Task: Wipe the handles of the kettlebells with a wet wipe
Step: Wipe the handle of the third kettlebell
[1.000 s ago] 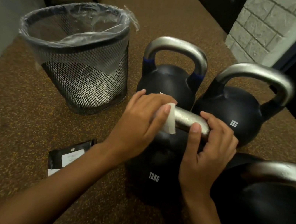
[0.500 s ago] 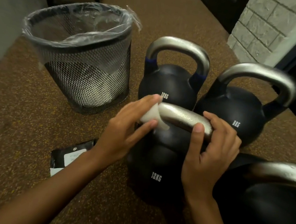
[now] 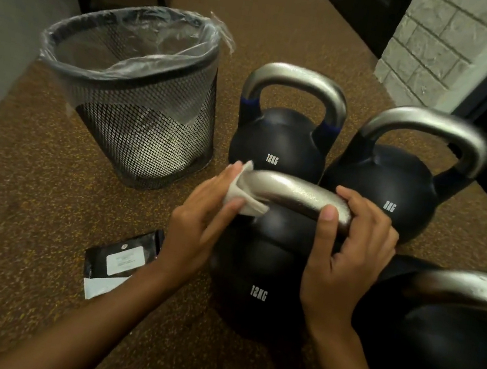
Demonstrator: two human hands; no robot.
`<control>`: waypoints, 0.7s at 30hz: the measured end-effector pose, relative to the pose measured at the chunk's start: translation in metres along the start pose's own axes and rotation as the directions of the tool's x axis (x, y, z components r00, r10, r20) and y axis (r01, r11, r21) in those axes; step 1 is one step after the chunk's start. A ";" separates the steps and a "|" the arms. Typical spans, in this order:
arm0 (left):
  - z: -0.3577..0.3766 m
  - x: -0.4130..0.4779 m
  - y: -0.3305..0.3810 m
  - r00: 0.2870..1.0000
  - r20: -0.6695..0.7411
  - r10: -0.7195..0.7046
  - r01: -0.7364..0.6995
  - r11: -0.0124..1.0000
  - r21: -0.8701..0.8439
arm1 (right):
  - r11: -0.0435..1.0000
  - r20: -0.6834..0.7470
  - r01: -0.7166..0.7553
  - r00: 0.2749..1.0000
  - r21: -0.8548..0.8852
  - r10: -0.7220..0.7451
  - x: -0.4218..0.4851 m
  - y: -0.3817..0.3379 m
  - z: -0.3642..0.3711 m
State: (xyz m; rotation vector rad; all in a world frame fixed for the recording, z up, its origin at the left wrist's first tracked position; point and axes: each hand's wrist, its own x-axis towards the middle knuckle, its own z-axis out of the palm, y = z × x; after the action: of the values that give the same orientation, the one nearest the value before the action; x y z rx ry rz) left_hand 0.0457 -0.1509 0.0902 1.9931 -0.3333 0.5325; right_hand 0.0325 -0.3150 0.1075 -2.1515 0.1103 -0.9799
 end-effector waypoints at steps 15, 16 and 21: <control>0.017 -0.005 0.012 0.943 -0.080 -0.324 0.288 0.911 -0.296 | 1.000 -0.015 -0.003 1.000 0.008 0.003 -0.001 -0.001 0.001; 0.017 -0.006 0.013 0.930 -0.083 -0.358 0.316 0.894 -0.317 | 1.000 -0.019 -0.006 1.000 0.009 0.006 -0.001 -0.001 0.001; 0.021 -0.001 0.027 0.979 -0.093 -0.181 0.158 0.965 -0.212 | 1.000 -0.039 -0.015 0.999 -0.003 0.015 -0.001 -0.002 0.002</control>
State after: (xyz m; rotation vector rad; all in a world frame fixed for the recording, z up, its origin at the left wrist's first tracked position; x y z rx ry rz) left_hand 0.0376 -0.1821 0.1023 1.7665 -0.1396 0.4791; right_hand 0.0325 -0.3115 0.1075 -2.1323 0.1468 -1.0143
